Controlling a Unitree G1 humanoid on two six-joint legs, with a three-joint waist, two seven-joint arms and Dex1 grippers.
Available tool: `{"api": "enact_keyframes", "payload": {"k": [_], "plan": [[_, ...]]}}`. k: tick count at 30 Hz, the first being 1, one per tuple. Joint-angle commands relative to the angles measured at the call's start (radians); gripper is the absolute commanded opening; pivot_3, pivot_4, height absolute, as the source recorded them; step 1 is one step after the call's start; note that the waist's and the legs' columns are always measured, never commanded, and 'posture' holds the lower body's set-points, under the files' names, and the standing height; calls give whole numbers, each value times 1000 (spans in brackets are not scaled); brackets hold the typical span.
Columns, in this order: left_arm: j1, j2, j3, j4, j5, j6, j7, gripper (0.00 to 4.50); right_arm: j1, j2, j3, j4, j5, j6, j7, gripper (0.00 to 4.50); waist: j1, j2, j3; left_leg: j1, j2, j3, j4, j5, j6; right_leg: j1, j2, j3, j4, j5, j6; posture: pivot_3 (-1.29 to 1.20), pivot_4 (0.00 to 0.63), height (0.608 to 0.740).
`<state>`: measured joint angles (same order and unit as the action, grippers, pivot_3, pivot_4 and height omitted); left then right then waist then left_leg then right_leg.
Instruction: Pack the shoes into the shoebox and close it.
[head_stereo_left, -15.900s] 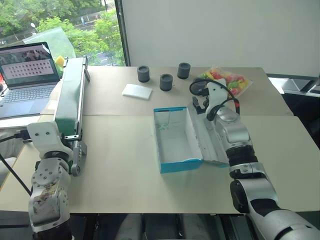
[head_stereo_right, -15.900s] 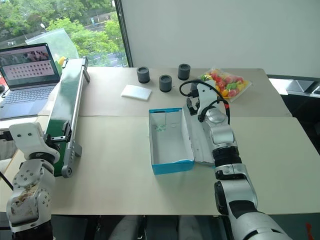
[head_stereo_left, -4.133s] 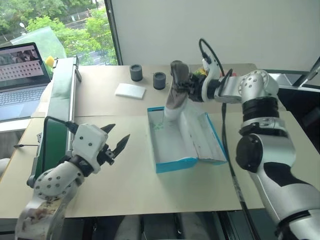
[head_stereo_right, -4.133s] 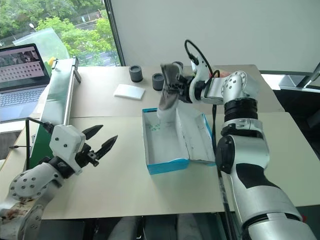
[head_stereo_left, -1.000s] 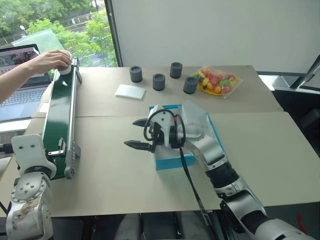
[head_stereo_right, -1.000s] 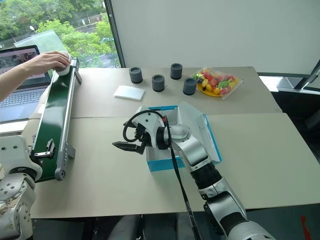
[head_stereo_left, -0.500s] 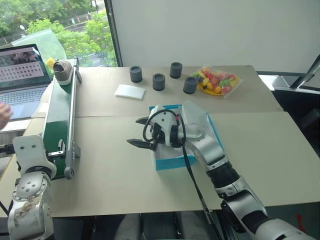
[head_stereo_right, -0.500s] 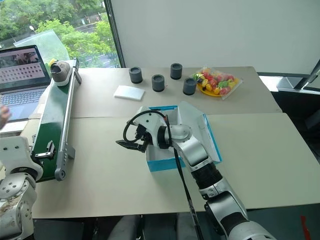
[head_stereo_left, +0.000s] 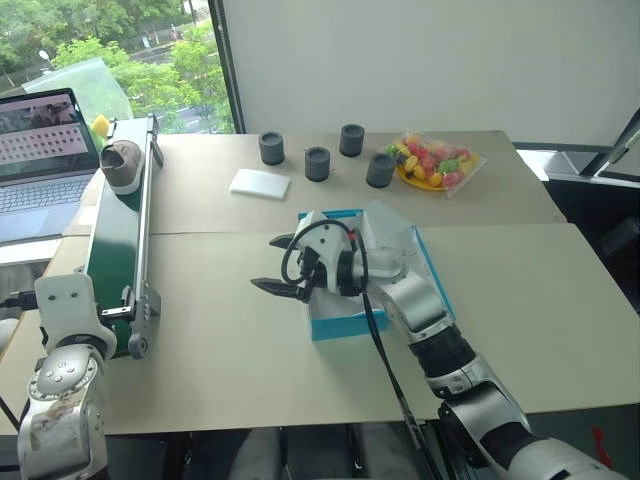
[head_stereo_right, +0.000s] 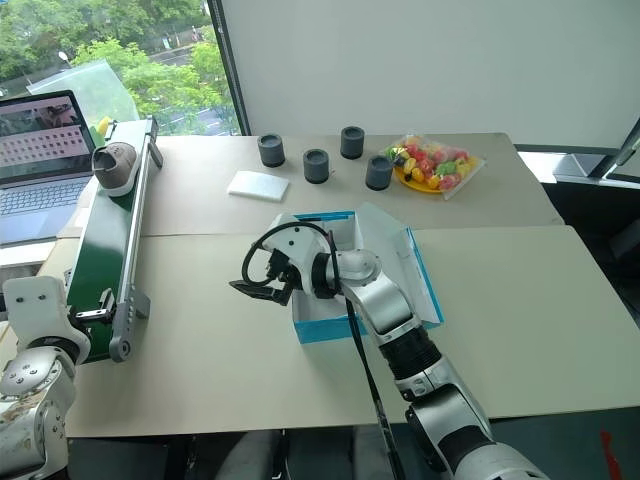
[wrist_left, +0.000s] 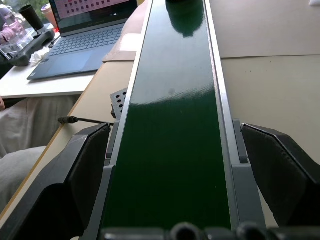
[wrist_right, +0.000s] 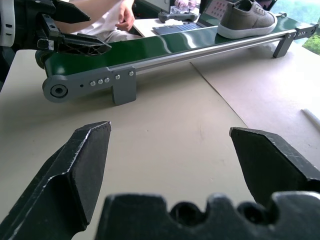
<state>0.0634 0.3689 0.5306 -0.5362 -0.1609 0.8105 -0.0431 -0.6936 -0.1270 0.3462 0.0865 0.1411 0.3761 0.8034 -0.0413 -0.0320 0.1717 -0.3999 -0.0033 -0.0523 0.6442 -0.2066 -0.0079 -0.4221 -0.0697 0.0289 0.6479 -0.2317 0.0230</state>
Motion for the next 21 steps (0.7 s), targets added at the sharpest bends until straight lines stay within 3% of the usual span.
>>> {"api": "enact_keyframes", "payload": {"k": [1,9,21], "plan": [[-15,12,30,5,-11,-7,-10,4478,10,4,2,-59,15,-7,9,4500,0,0,0,0,0,0,0,0,0,0,0,0,0,0,0,0,150,728],[-15,-1,28,28,-30,-9,-23,4478,41,-58,16,-91,40,-45,134,4500,0,0,0,0,0,0,0,0,0,0,0,0,0,0,0,0,150,728],[4,2,35,57,-33,-22,-26,4478,39,-46,8,-97,46,-24,114,4500,0,0,0,0,0,0,0,0,0,0,0,0,0,0,0,0,150,728]]}}
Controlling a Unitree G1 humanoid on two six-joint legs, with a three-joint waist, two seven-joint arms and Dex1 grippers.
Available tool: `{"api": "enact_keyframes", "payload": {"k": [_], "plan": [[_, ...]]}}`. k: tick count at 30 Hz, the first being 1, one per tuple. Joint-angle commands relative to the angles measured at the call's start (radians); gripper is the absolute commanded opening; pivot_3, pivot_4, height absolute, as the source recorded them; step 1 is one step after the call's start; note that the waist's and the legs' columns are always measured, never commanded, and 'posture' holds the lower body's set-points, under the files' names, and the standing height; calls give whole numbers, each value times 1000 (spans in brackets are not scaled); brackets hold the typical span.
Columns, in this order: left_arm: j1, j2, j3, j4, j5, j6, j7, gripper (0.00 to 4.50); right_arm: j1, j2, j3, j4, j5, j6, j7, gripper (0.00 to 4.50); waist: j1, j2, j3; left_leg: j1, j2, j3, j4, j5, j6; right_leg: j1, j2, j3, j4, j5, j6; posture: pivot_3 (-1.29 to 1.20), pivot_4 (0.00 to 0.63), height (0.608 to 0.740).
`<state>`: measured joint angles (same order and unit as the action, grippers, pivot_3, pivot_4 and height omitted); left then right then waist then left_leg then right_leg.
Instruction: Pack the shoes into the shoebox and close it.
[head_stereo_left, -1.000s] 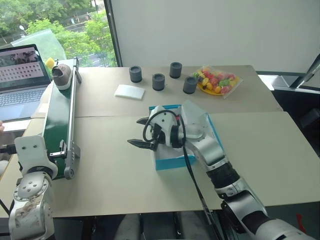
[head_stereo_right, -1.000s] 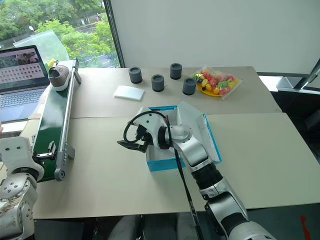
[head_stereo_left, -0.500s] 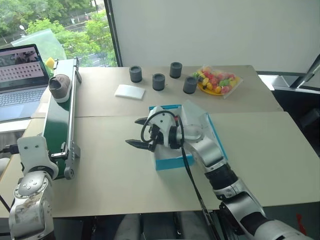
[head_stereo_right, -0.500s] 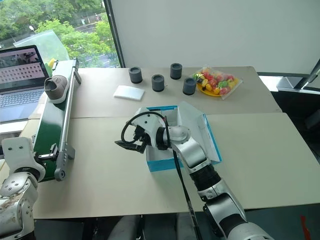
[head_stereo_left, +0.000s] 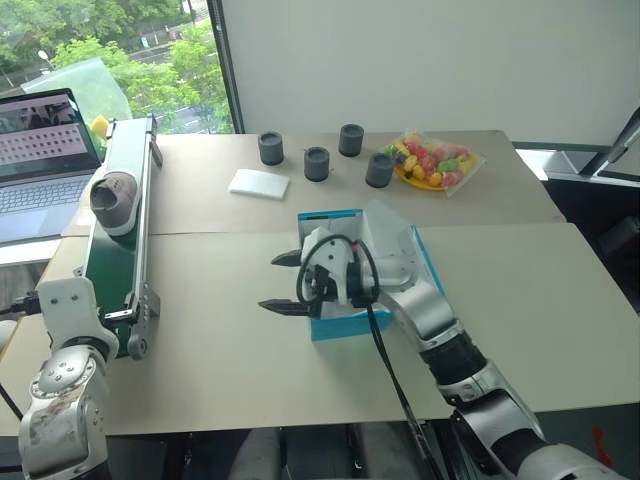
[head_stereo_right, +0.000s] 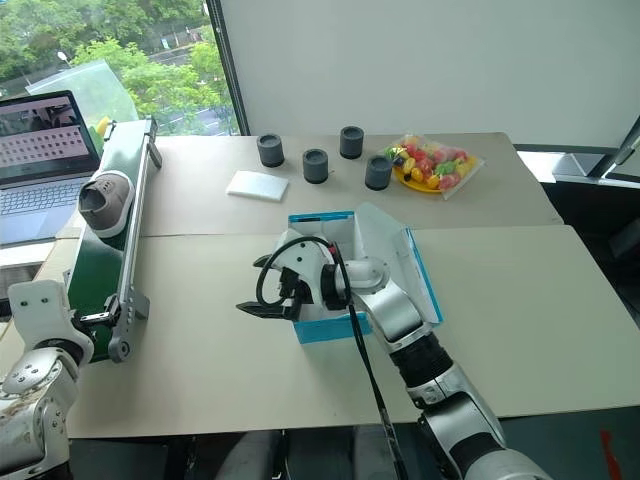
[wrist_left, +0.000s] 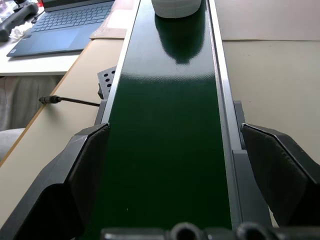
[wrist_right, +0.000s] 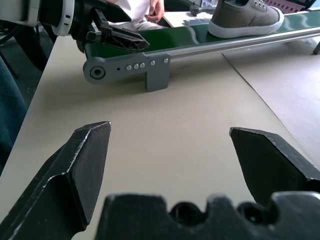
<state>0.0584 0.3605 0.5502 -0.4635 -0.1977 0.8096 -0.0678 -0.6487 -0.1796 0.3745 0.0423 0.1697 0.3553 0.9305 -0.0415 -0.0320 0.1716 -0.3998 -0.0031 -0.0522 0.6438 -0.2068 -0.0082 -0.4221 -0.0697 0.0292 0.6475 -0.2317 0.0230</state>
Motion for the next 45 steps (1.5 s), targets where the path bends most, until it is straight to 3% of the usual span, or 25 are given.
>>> {"api": "enact_keyframes", "payload": {"k": [1,29,32,34,36,41,45], "plan": [[10,11,16,-14,4,-21,-2,4478,-6,7,-20,-53,18,-2,-15,4500,0,0,0,0,0,0,0,0,0,0,0,0,0,0,0,0,150,728],[-14,-32,19,57,-32,-37,13,4478,-7,8,-47,-93,49,50,-62,4500,2,0,0,1,0,0,0,0,0,0,0,0,0,0,0,0,150,728],[-40,-43,42,59,-65,-15,10,3858,-19,13,-59,-96,61,62,-69,4500,2,0,0,0,0,0,0,0,0,0,0,0,0,0,0,0,150,728],[-65,-49,60,56,-86,13,26,3045,-29,14,-66,-93,66,65,-72,4500,4,0,0,0,0,0,0,0,0,0,0,0,0,0,0,0,150,728],[-83,-55,76,53,-105,33,40,2551,-35,12,-71,-92,72,67,-74,4500,5,0,0,1,0,0,0,0,0,1,0,0,1,0,0,0,150,728],[-114,-47,92,44,-130,50,52,2148,-63,20,-101,-74,86,75,-85,4500,6,0,0,2,0,0,0,0,0,1,0,0,1,0,0,0,150,728],[-135,-47,84,21,-124,27,75,2148,-74,26,-112,-62,88,79,-95,4500,6,0,0,1,0,0,0,0,0,1,0,0,1,0,0,0,150,728]]}}
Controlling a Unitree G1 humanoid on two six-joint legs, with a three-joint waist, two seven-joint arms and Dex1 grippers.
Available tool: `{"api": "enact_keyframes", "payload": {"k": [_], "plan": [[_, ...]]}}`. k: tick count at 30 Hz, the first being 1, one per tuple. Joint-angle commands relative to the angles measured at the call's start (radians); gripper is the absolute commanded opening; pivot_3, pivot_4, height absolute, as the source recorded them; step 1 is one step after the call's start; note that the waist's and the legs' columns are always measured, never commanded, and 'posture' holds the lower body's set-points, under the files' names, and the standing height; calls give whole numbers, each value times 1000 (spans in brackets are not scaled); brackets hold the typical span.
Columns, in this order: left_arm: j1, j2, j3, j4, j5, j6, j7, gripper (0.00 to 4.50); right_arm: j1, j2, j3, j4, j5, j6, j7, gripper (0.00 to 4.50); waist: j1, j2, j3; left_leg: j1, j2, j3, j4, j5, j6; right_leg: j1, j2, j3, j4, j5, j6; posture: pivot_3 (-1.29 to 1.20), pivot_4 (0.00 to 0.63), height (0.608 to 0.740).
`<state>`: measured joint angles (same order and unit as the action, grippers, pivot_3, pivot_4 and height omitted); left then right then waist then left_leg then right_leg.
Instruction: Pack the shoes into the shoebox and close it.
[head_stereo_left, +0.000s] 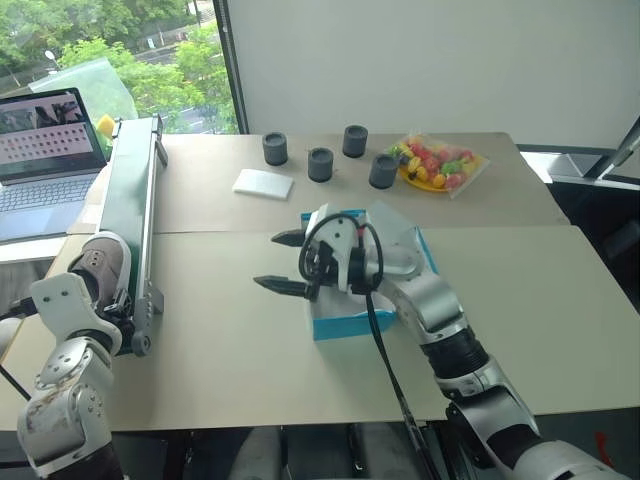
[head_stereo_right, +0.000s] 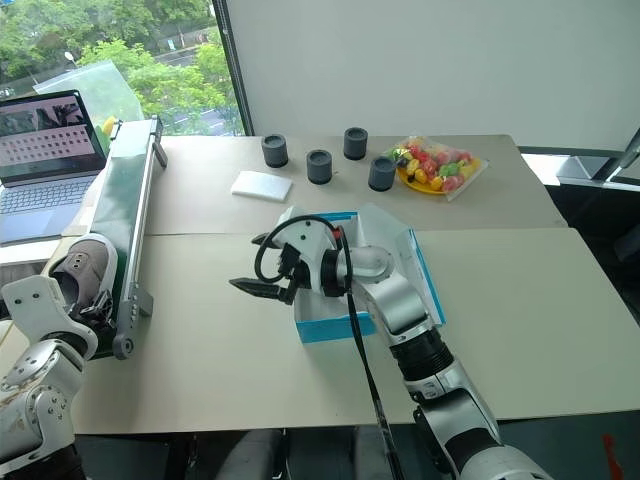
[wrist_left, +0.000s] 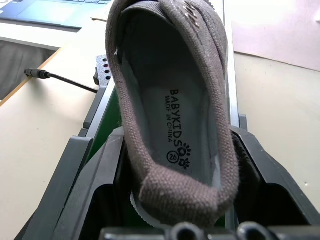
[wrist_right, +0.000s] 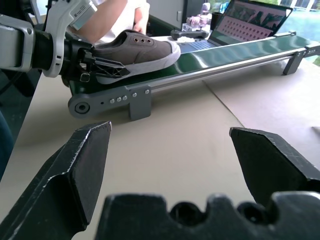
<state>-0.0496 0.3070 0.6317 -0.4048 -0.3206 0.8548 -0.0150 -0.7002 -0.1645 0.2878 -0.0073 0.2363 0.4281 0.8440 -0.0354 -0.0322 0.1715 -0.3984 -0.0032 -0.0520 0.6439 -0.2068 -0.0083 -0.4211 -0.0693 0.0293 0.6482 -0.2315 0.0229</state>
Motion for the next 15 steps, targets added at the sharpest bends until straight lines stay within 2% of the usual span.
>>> {"api": "enact_keyframes", "payload": {"k": [1,5,9,11,13,15], "plan": [[-34,16,-20,-57,31,-55,36,2148,-25,12,-27,-8,23,8,-13,4500,0,0,0,0,0,0,0,0,0,0,0,0,0,0,0,0,150,728],[-79,35,-112,-144,145,-195,96,2148,-56,45,-74,40,48,51,-68,4500,1,-3,0,-2,0,0,0,0,0,-1,0,0,-1,0,0,0,150,728],[-94,42,-247,-203,227,-232,105,2148,-135,111,-181,148,124,214,-166,4500,4,-3,0,-4,0,0,0,0,0,-3,-1,0,-1,1,0,0,150,728],[-103,26,-338,-239,226,-224,82,2148,-198,155,-288,219,230,361,-216,4500,4,-3,0,-3,0,-1,-1,0,0,-3,-1,2,-1,1,0,0,150,728],[-107,19,-387,-258,227,-220,67,2148,-233,174,-342,252,284,438,-240,4500,5,-3,0,-4,0,-1,-1,0,0,-3,-1,2,-1,1,0,0,150,728],[-116,-15,-479,-305,195,-201,35,2148,-310,201,-478,362,415,580,-275,4500,3,-3,0,-6,0,0,-1,0,0,-5,-1,2,-1,1,0,0,150,728]]}}
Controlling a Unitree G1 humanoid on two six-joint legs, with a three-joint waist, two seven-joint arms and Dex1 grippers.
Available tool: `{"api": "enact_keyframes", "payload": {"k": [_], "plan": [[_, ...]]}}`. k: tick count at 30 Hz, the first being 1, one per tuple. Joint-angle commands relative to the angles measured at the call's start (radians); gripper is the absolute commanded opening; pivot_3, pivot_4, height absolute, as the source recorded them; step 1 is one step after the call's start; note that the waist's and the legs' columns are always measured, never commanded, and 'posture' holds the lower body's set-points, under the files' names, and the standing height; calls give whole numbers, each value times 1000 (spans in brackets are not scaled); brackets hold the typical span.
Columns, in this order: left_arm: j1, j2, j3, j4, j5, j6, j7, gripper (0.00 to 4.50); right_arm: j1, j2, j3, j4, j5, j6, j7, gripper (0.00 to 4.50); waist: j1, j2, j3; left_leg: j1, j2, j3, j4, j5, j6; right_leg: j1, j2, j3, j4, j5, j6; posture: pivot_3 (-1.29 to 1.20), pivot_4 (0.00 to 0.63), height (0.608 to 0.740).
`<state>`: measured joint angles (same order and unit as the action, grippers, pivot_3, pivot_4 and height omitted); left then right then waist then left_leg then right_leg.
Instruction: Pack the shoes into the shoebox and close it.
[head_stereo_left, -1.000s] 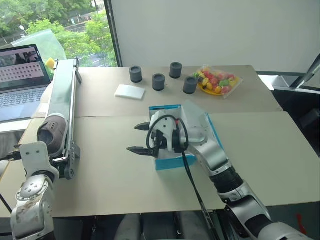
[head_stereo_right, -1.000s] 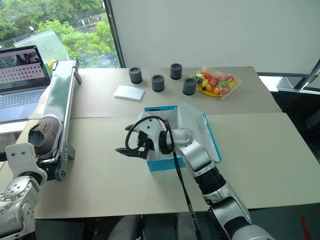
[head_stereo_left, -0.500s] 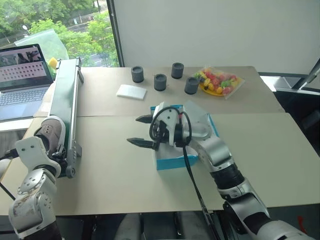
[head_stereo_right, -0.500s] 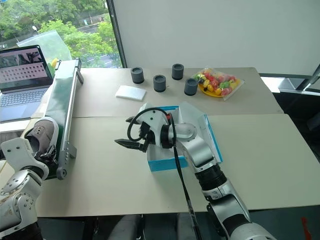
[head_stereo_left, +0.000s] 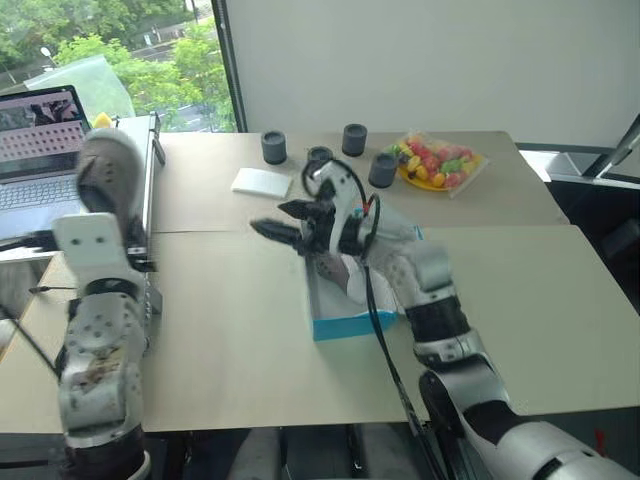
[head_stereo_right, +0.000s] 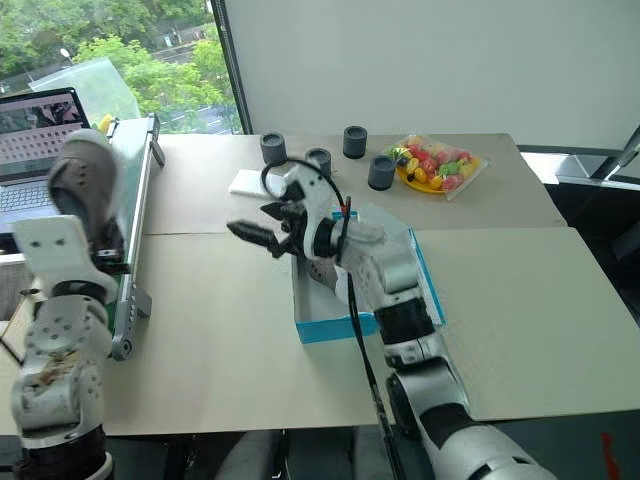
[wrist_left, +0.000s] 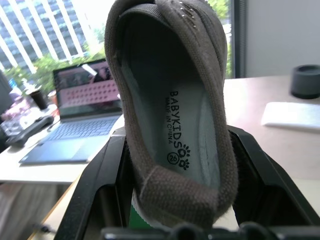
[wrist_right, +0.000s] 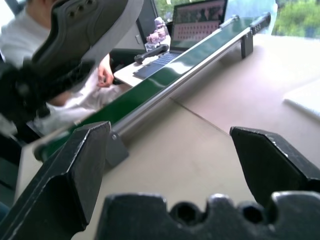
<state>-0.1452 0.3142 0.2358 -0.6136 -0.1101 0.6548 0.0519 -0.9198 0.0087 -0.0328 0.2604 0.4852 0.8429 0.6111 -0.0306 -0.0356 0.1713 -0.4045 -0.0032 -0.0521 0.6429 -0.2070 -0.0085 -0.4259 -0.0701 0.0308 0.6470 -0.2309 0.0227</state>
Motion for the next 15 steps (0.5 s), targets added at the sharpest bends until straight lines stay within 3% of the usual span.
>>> {"api": "enact_keyframes", "payload": {"k": [1,3,6,15], "plan": [[-24,-39,-121,-117,-34,9,-46,2148,-131,34,-228,161,233,239,-56,4500,-1,0,0,-1,0,0,0,0,0,-1,0,0,0,0,0,0,150,728],[-36,-85,-153,-150,-81,39,-58,2148,-185,27,-310,259,304,322,-67,4500,0,0,0,-2,0,1,0,0,0,-1,0,0,0,0,0,0,150,728],[-58,-142,-171,-186,-134,88,-64,2148,-207,8,-309,299,297,335,-63,4500,0,0,0,-3,0,2,0,-1,1,-1,0,0,-1,0,0,0,150,728],[-78,-152,-186,-184,-156,135,-75,2148,-232,31,-366,317,340,326,-109,4500,-13,0,0,-2,0,4,1,-1,2,0,3,1,-1,0,1,0,150,728]]}}
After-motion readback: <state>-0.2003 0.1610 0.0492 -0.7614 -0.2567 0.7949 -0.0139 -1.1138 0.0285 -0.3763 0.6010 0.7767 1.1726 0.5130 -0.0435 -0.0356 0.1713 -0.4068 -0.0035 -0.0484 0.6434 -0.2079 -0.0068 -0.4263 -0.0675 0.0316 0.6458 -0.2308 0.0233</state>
